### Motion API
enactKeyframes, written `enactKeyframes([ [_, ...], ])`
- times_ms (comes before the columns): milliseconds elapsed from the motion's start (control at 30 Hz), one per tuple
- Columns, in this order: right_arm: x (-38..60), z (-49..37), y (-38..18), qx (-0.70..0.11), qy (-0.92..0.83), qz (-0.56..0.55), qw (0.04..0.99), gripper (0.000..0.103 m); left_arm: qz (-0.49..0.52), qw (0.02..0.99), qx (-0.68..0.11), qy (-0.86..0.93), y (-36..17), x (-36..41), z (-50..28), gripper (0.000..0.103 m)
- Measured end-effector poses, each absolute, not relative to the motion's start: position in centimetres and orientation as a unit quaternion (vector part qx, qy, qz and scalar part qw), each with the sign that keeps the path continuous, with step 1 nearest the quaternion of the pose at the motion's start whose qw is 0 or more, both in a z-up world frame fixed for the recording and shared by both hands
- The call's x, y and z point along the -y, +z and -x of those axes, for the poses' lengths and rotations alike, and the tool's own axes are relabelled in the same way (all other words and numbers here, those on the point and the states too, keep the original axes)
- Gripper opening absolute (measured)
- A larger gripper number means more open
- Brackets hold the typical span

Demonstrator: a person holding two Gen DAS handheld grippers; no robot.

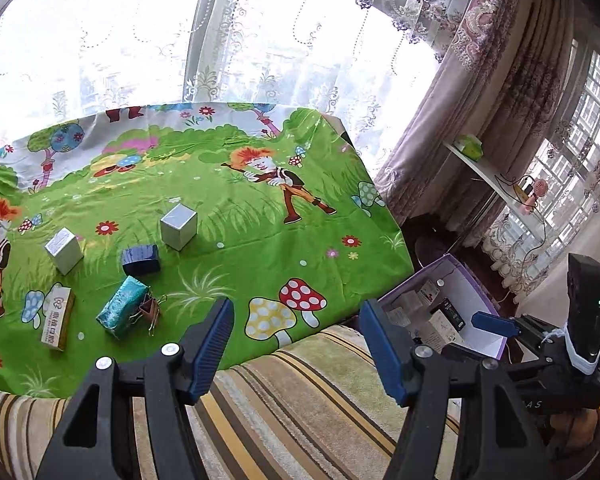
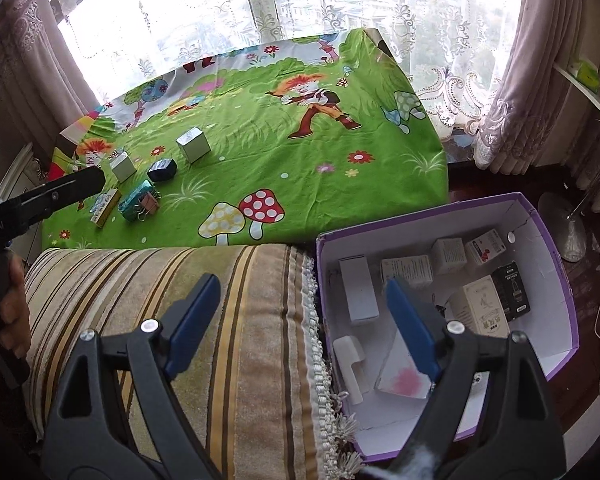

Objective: Organize rigid objects
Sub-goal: 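Move both open tools back over the remaining items on the bed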

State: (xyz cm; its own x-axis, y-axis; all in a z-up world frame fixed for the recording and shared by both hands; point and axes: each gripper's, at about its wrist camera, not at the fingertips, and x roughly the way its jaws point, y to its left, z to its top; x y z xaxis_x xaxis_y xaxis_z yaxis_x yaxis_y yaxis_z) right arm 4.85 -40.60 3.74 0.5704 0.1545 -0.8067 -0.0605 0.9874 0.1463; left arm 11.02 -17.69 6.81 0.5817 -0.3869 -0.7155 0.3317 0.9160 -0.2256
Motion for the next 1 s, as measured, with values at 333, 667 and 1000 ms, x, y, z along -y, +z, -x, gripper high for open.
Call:
enactKeyframes([
  [333, 34.9, -9.0, 5.3, -0.45, 0.093, -0.004, 0.888, 0.088, 0.048, 0.895, -0.437, -0.069, 5.2, 6.6, -17.1, 0.066],
  [667, 29.1, -13.6, 5.6, -0.454, 0.125, 0.026, 0.882, 0.088, 0.112, 0.876, -0.469, -0.002, -0.1, -1.1, -18.7, 0.066],
  [1000, 22.7, -18.5, 3.5, -0.497, 0.154, 0.006, 0.854, 0.088, 0.106, 0.85, -0.515, 0.024, -3.6, -2.5, -20.1, 0.06],
])
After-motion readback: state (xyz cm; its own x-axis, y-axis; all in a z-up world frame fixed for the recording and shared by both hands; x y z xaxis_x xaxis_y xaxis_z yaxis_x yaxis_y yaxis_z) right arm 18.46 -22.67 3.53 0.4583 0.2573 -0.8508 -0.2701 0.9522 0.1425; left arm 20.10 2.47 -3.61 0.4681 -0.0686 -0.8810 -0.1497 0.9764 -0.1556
